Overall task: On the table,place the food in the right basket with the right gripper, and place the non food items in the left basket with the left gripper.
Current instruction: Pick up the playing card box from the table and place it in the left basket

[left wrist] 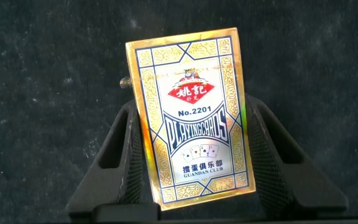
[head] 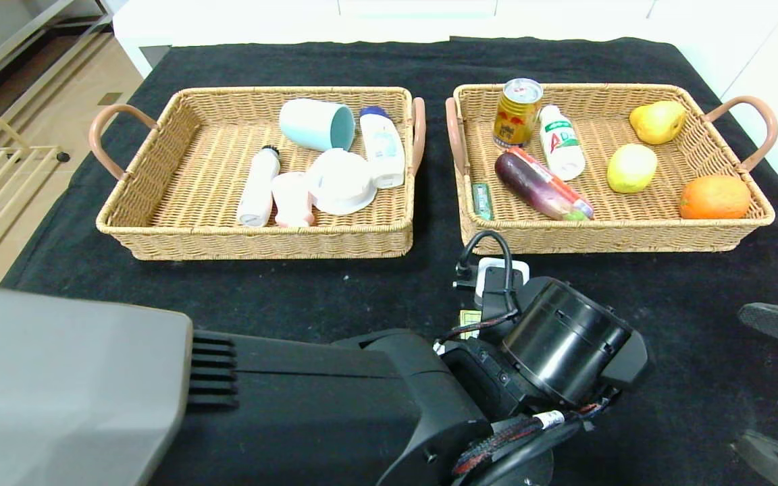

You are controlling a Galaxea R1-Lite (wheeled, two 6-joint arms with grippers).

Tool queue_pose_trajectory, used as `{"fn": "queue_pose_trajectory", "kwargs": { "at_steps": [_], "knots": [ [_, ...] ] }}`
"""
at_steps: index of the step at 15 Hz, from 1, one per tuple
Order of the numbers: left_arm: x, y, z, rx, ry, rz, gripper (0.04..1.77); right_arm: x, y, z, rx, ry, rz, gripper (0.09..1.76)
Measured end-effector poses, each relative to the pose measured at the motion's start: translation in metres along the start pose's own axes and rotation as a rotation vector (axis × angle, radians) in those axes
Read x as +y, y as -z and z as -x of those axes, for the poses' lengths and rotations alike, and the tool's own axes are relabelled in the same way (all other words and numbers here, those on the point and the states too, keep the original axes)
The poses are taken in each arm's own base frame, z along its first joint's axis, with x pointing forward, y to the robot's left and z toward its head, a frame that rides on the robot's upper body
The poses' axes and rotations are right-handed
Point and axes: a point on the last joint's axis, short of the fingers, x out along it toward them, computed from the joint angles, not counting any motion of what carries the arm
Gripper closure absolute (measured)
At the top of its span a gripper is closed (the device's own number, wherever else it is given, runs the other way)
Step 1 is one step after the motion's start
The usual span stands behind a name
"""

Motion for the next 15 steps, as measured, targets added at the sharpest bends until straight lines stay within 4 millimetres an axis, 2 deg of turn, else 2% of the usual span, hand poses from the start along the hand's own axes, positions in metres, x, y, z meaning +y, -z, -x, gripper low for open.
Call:
{"fn": "queue_pose_trajectory", "kwargs": {
  "at_steps": [4, 7, 12, 15],
  "knots": [
    [0.004, -0.002, 0.007, 0.004, -0.004, -0.01, 0.78, 0.001, -0.002, 0.001, -0.012, -0.002, 0.005, 0.14],
    [0.012, -0.009, 0.024, -0.009, 0.018, -0.003, 0.79, 0.001, -0.003, 0.002, -0.02, -0.002, 0.008, 0.14],
    [0.044, -0.021, 0.06, -0.022, 0.058, 0.003, 0.79, 0.001, -0.001, 0.002, -0.009, -0.005, 0.003, 0.14],
    [0.074, -0.036, 0.07, -0.045, 0.041, 0.029, 0.79, 0.001, 0.001, 0.0, 0.001, -0.008, -0.001, 0.14]
  ]
}}
